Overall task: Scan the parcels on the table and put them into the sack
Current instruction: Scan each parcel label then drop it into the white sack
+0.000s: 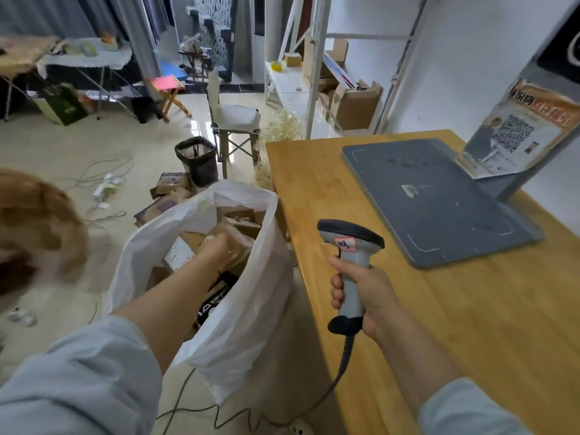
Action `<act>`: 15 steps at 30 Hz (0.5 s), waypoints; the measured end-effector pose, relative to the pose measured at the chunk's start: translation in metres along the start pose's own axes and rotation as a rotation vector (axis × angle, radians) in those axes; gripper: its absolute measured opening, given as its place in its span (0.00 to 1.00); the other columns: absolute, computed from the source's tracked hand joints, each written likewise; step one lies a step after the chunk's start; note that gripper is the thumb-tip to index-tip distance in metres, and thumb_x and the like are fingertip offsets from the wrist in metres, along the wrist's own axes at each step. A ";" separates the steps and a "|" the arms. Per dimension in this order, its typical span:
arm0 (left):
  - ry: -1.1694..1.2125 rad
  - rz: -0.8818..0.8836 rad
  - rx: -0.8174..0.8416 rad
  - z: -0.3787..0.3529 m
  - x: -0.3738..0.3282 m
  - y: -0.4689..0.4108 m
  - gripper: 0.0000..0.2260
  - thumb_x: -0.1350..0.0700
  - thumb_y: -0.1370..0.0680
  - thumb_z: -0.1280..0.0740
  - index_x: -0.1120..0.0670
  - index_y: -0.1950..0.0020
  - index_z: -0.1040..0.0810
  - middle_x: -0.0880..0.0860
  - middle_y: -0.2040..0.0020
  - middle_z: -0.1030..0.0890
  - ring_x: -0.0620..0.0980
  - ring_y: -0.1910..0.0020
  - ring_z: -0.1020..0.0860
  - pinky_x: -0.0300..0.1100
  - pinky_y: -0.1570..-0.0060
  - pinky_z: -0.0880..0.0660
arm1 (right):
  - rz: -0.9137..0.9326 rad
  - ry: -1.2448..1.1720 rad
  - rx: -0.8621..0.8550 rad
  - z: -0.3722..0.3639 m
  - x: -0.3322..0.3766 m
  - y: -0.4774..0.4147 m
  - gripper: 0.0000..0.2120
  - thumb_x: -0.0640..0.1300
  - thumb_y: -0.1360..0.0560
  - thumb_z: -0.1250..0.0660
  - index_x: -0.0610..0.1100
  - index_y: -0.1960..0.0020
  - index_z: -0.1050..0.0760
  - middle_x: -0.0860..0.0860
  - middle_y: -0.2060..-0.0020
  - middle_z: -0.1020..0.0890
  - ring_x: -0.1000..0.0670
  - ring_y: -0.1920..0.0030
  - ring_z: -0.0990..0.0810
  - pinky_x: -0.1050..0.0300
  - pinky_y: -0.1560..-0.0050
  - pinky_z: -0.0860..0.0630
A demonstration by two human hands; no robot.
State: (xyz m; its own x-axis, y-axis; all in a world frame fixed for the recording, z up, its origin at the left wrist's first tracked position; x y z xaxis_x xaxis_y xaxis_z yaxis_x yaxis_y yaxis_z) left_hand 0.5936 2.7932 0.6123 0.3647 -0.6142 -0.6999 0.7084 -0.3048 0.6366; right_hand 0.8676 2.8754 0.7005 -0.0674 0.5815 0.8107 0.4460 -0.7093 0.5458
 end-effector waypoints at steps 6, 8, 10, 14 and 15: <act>-0.486 -0.296 -0.196 -0.058 -0.059 0.046 0.30 0.42 0.20 0.43 0.53 0.22 0.46 0.62 0.23 0.49 0.63 0.24 0.49 0.59 0.28 0.47 | -0.001 -0.101 -0.105 0.036 0.011 -0.002 0.08 0.41 0.27 0.29 0.41 0.60 0.27 0.46 0.74 0.26 0.50 0.77 0.29 0.59 0.74 0.30; -0.615 -0.485 -0.152 -0.096 -0.078 0.071 0.30 0.42 0.21 0.42 0.51 0.23 0.45 0.61 0.22 0.50 0.61 0.23 0.52 0.57 0.26 0.49 | 0.009 -0.151 -0.150 0.055 0.015 0.003 0.08 0.42 0.26 0.29 0.40 0.58 0.27 0.46 0.73 0.26 0.49 0.76 0.28 0.58 0.74 0.29; -0.734 -0.643 -0.085 -0.136 -0.090 0.094 0.31 0.43 0.21 0.40 0.50 0.22 0.47 0.59 0.22 0.51 0.59 0.23 0.53 0.54 0.25 0.52 | 0.030 -0.195 -0.212 0.076 0.021 0.010 0.08 0.43 0.26 0.30 0.39 0.56 0.25 0.44 0.72 0.24 0.48 0.76 0.26 0.58 0.73 0.26; -0.860 -0.851 0.121 -0.221 -0.095 0.155 0.31 0.43 0.20 0.40 0.46 0.21 0.50 0.57 0.21 0.54 0.59 0.23 0.56 0.55 0.25 0.55 | 0.047 -0.306 -0.366 0.131 0.024 0.036 0.14 0.49 0.26 0.29 0.38 0.51 0.24 0.44 0.71 0.21 0.46 0.72 0.22 0.54 0.67 0.20; -0.885 -0.910 0.159 -0.241 -0.094 0.172 0.32 0.43 0.21 0.40 0.46 0.21 0.51 0.57 0.21 0.55 0.59 0.23 0.57 0.56 0.26 0.57 | 0.050 -0.350 -0.402 0.147 0.022 0.044 0.14 0.49 0.26 0.29 0.38 0.51 0.25 0.44 0.72 0.21 0.46 0.72 0.22 0.54 0.68 0.21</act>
State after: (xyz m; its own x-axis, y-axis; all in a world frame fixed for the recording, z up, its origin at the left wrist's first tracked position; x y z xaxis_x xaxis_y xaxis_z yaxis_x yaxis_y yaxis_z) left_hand 0.8268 2.9743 0.7094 -0.7793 -0.3934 -0.4877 0.3873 -0.9143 0.1186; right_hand 1.0166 2.9157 0.7117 0.2779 0.5924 0.7562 0.0593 -0.7963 0.6020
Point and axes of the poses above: each hand's wrist, its own y-axis away from the middle knuckle, its own z-axis out of the back of the hand, x = y × z, the point moved 6 cm from there along -y, towards the middle knuckle
